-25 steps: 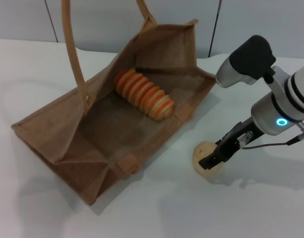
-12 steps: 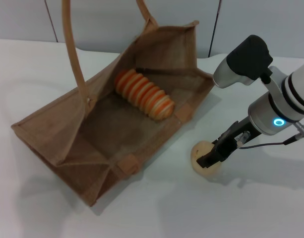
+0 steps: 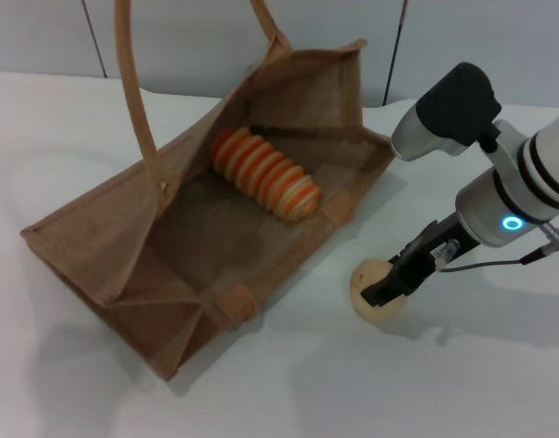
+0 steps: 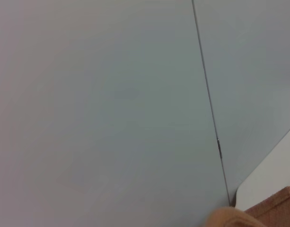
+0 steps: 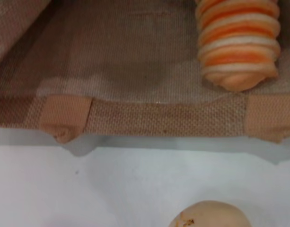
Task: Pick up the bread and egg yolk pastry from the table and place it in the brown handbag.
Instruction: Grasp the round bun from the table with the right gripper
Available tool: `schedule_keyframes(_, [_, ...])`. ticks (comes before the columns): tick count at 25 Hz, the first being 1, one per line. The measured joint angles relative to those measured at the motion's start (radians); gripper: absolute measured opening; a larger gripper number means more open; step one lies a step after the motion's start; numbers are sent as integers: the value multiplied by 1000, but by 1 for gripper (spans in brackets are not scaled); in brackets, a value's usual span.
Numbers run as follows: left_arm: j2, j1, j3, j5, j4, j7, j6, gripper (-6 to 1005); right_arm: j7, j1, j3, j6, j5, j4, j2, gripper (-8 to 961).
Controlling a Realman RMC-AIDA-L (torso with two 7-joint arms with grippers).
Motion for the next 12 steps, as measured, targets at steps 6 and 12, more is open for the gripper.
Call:
schedule_keyframes(6, [4, 5, 0, 0, 0, 0, 0, 114, 8, -1, 23, 12, 1, -51, -6, 617])
schedule_keyframes(12, [7, 4, 0, 0, 0, -1, 0, 114, 14, -25, 95, 88, -4, -198, -8, 599])
